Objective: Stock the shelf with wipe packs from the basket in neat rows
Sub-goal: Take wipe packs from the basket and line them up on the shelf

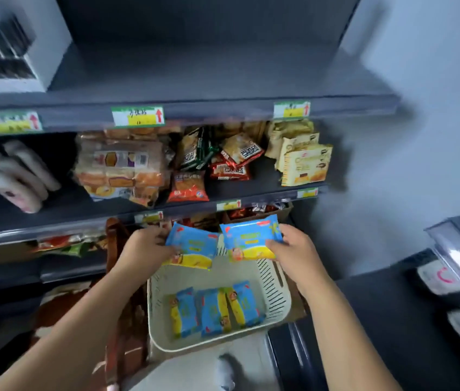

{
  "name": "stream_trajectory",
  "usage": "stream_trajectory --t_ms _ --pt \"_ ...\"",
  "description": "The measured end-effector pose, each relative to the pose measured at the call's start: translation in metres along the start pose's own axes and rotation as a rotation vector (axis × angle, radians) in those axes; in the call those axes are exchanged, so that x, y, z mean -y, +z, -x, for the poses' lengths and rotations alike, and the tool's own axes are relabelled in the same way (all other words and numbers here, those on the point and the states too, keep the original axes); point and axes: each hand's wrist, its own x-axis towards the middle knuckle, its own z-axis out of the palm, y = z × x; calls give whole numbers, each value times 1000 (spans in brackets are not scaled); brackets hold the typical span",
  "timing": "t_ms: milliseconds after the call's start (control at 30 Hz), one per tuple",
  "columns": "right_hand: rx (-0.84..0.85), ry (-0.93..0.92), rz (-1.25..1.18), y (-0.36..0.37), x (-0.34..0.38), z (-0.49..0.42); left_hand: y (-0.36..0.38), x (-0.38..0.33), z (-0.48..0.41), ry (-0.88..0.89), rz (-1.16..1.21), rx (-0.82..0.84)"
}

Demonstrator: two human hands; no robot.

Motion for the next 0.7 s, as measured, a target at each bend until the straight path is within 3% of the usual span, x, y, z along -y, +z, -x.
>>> stream_trajectory --t_ms 200,333,700 --pt "-176 -31 -466 -15 36 102 -29 -45 62 74 329 107" --pt "-278 -68 -642 -20 38 173 -32 -68 118 145 462 223" --pt "-668 -182 -657 -83 29 343 24 -116 240 261 632 591"
